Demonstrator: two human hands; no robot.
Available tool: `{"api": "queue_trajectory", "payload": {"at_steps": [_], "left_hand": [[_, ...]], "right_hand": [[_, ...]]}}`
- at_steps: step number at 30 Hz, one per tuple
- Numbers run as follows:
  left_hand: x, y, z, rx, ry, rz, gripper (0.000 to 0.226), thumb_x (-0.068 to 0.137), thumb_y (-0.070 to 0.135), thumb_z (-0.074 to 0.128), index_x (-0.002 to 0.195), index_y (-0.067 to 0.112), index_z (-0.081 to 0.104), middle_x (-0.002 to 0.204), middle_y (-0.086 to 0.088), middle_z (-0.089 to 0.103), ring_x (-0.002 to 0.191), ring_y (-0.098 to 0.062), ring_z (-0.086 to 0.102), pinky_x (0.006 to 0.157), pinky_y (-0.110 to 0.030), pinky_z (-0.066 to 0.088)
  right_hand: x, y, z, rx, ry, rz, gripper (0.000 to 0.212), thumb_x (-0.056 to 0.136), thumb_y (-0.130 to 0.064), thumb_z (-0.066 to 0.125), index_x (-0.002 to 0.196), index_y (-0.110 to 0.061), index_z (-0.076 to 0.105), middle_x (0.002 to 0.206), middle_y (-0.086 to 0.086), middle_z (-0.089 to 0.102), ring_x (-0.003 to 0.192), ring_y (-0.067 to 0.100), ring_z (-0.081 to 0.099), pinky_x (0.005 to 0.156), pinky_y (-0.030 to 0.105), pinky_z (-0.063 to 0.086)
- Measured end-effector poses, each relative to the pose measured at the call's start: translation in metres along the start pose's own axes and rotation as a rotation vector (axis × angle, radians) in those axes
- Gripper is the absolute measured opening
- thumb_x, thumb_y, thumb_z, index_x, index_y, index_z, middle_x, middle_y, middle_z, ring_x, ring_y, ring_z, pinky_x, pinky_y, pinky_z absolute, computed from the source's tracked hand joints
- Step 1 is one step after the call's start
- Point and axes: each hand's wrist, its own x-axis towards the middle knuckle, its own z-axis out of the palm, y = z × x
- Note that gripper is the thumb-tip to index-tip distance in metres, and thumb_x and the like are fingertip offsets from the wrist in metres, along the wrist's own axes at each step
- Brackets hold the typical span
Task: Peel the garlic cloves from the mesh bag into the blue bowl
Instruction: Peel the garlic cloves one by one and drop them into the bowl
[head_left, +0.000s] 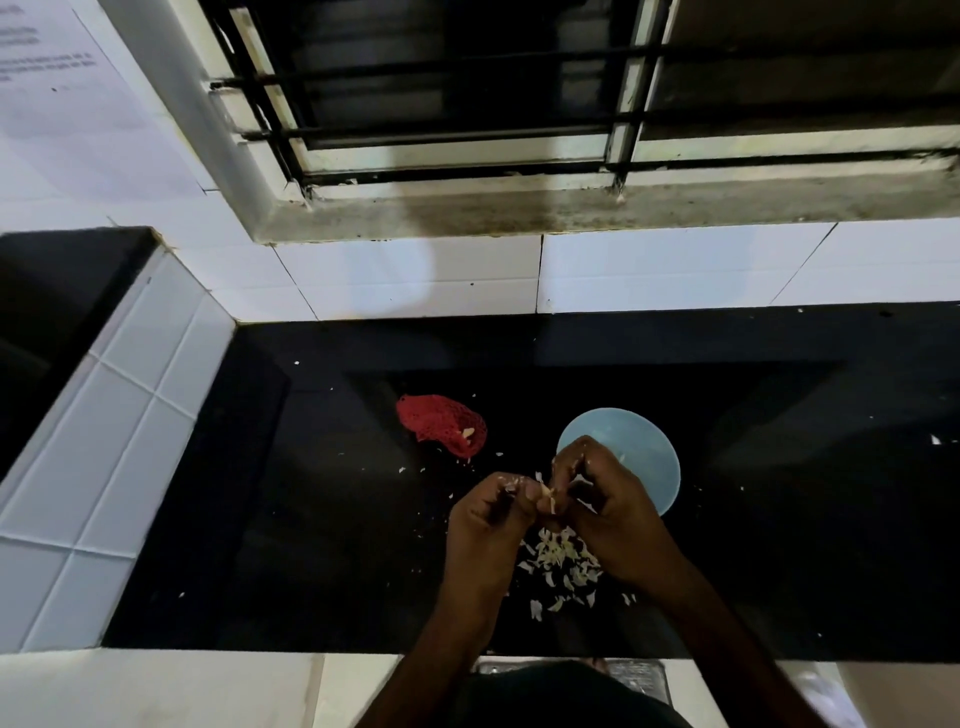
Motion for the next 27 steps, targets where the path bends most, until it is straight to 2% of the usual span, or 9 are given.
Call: {"api": "queue_trajectory", "payload": {"at_steps": [4,9,12,14,18,20,23,25,27], "left_hand": [[0.005,0.004,-0.006,0.056,0.025,0.046,0.02,0.093,0.022,0.066,0.086,0.005,0.072,0.082,-0.012,0.074,0.079,-0.023,0.071,0.078,-0.03,0.057],[0.008,0.002,-0.008,0.1,0.011,0.066,0.016,0.095,0.017,0.065,0.086,0.007,0.073,0.082,-0.009,0.075,0.077,-0.018,0.072,0.076,-0.025,0.055],[0.01,0.0,-0.008,0.125,-0.016,0.069,0.017,0.097,0.016,0.064,0.087,0.005,0.073,0.082,-0.009,0.074,0.078,-0.018,0.071,0.077,-0.025,0.055],[0.009,-0.001,-0.007,0.144,-0.018,0.059,0.017,0.098,0.015,0.064,0.088,0.005,0.073,0.082,-0.009,0.074,0.077,-0.018,0.071,0.076,-0.025,0.055],[0.007,-0.009,-0.005,0.17,-0.013,0.014,0.018,0.1,0.025,0.064,0.09,0.014,0.074,0.083,-0.009,0.074,0.082,-0.024,0.072,0.081,-0.038,0.057],[0.005,-0.008,0.0,0.102,0.006,-0.062,0.023,0.1,0.032,0.063,0.092,0.014,0.075,0.086,-0.011,0.074,0.085,-0.026,0.071,0.083,-0.04,0.056],[0.005,-0.004,0.004,-0.058,0.002,-0.19,0.028,0.098,0.035,0.059,0.096,0.011,0.073,0.095,-0.012,0.074,0.088,-0.023,0.069,0.08,-0.031,0.054],[0.006,-0.003,0.002,-0.105,-0.017,-0.224,0.025,0.1,0.035,0.061,0.099,0.013,0.072,0.101,-0.011,0.073,0.094,-0.025,0.068,0.086,-0.041,0.052],[0.007,-0.005,-0.001,-0.126,-0.025,-0.232,0.023,0.097,0.035,0.065,0.102,0.013,0.07,0.107,-0.014,0.072,0.101,-0.03,0.066,0.094,-0.054,0.047]], "right_hand": [[0.001,0.001,0.0,0.03,0.01,0.063,0.017,0.084,-0.006,0.077,0.097,-0.012,0.069,0.095,0.003,0.066,0.09,0.018,0.067,0.076,0.032,0.059],[0.005,0.009,-0.005,-0.022,0.015,0.048,0.019,0.082,0.011,0.074,0.086,-0.006,0.067,0.088,0.005,0.068,0.085,0.026,0.068,0.072,0.047,0.059],[0.005,0.011,-0.006,-0.09,-0.051,0.008,0.022,0.084,0.017,0.067,0.084,-0.005,0.062,0.09,0.008,0.062,0.084,0.028,0.063,0.069,0.051,0.054],[0.005,0.01,-0.004,-0.095,-0.112,-0.015,0.017,0.092,0.012,0.061,0.084,-0.002,0.056,0.09,0.011,0.056,0.081,0.031,0.061,0.067,0.048,0.054],[0.005,0.008,0.0,-0.211,-0.094,-0.119,0.013,0.096,0.004,0.051,0.085,-0.001,0.054,0.09,0.005,0.052,0.082,0.021,0.056,0.071,0.022,0.045],[0.007,0.011,0.001,-0.244,-0.068,-0.128,0.016,0.092,0.008,0.05,0.086,-0.007,0.055,0.092,-0.001,0.053,0.085,0.017,0.056,0.072,0.023,0.044],[0.007,0.019,0.005,-0.266,0.008,-0.109,0.024,0.086,0.014,0.05,0.087,-0.01,0.052,0.095,-0.002,0.053,0.087,0.018,0.056,0.07,0.033,0.048],[0.005,0.023,0.007,-0.253,0.069,-0.089,0.024,0.085,0.013,0.052,0.089,-0.011,0.053,0.096,-0.001,0.055,0.087,0.019,0.058,0.07,0.04,0.05],[0.003,0.024,0.007,-0.213,0.102,-0.048,0.019,0.088,0.006,0.058,0.091,-0.013,0.057,0.096,-0.002,0.058,0.087,0.019,0.061,0.07,0.04,0.054]]}}
